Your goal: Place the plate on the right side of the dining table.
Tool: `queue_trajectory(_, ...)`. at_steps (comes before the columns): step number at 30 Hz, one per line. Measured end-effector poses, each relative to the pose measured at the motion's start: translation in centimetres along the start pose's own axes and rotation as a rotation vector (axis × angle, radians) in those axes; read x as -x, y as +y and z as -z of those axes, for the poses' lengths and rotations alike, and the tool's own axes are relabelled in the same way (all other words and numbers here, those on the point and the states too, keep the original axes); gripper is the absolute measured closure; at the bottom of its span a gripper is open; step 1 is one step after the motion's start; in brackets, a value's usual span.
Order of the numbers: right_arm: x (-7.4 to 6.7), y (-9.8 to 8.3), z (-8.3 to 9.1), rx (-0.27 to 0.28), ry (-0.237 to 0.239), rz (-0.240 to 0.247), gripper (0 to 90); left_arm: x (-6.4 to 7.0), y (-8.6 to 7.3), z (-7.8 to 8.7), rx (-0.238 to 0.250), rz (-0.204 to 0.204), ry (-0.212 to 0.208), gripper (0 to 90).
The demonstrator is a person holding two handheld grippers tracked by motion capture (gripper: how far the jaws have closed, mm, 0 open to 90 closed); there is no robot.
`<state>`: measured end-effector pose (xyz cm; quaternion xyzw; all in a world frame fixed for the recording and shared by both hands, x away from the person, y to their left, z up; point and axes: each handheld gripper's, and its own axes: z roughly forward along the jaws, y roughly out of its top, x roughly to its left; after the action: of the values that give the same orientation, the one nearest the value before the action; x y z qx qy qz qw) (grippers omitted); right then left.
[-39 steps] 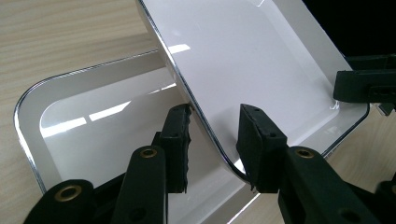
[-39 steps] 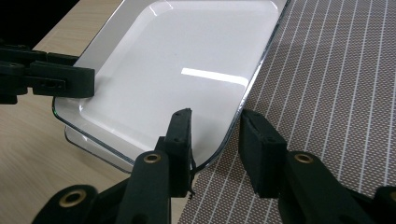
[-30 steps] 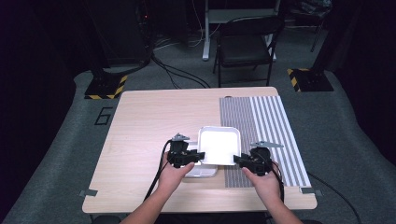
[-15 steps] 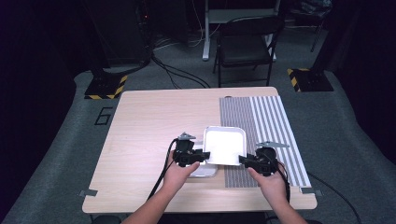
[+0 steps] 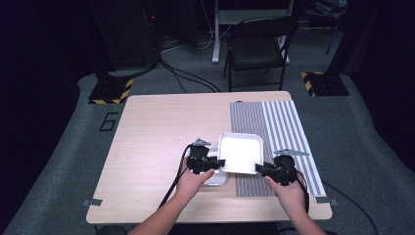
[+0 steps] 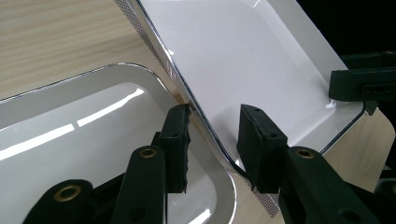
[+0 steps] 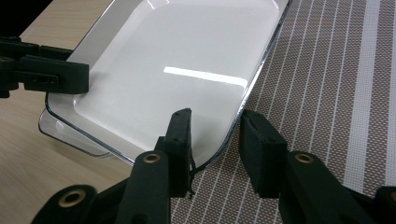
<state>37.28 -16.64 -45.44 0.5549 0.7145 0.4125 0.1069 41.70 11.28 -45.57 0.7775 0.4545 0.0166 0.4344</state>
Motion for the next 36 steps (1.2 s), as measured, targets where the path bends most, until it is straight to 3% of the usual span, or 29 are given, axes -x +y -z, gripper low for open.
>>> queue_trajectory(36,1.6,-0.9,1.9,0.018,-0.036,-0.030,64.2,1.7,0.8,-2.3,-0.026,-0.028,-0.045,63.9)
